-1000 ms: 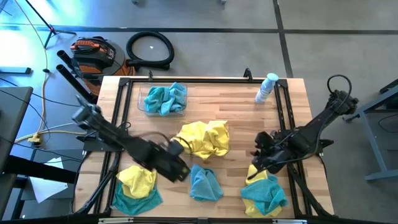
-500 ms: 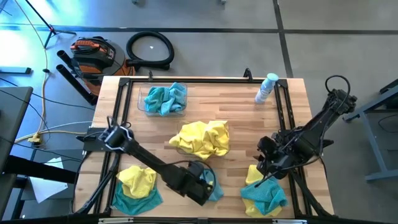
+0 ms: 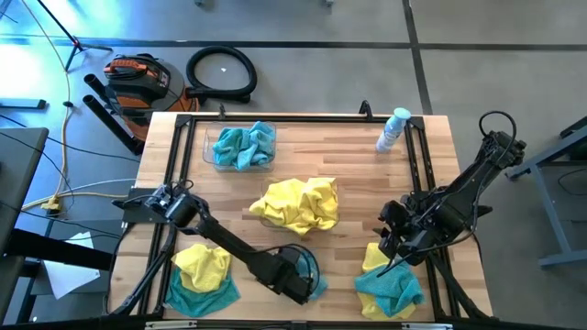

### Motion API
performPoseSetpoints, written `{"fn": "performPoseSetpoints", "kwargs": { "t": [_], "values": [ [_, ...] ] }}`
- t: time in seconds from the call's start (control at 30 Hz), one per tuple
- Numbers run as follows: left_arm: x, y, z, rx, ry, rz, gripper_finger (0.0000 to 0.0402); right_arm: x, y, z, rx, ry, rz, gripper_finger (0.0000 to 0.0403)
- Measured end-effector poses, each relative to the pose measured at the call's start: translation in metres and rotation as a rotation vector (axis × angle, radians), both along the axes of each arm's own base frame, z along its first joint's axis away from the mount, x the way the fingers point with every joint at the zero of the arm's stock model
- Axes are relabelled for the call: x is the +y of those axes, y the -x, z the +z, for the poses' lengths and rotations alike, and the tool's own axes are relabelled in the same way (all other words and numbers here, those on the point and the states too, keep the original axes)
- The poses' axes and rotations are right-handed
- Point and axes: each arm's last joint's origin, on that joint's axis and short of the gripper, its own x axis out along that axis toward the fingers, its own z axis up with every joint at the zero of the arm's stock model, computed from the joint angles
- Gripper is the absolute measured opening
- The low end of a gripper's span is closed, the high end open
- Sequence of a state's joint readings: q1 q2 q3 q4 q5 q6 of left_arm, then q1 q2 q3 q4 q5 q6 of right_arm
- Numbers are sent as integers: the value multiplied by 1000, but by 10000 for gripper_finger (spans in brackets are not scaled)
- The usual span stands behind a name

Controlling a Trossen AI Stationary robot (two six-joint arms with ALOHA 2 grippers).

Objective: Sort microfiber towel by color & place in baskets
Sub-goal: Put the blue towel into the top transparent bin

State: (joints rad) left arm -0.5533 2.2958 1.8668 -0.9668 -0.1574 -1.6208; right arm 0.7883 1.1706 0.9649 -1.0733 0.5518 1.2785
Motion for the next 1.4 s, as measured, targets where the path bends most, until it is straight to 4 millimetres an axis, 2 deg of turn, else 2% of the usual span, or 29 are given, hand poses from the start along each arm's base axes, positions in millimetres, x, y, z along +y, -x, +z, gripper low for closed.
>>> {"fn": "performPoseSetpoints", "kwargs": {
  "t": [0.07,0.23,0.37,0.53,0.63,0.77,1.0,1.2,1.4],
  "values": [
    [-4,4,8,-16,8,-19,18,0,0,0,0,2,0,181],
    [-11,19,45,-91,-3,-71,6,0,0,0,1,5,2,181],
    [-11,39,93,-220,-59,-97,3,0,0,0,5,10,4,181],
    [3,80,155,-357,-169,-65,1,0,0,0,6,24,21,181],
    [24,108,184,-347,-247,-19,1,-1,0,0,-15,44,9,181],
    [61,138,209,-268,-362,33,1,-2,-1,1,-46,70,-10,181],
    [131,162,247,-320,-466,41,0,-3,-1,1,-55,47,-53,181],
    [191,183,268,-283,-623,28,0,-5,1,0,-69,18,-142,181],
    [250,207,260,-101,-681,43,0,-11,0,0,-100,6,-262,181]
  ]
}}
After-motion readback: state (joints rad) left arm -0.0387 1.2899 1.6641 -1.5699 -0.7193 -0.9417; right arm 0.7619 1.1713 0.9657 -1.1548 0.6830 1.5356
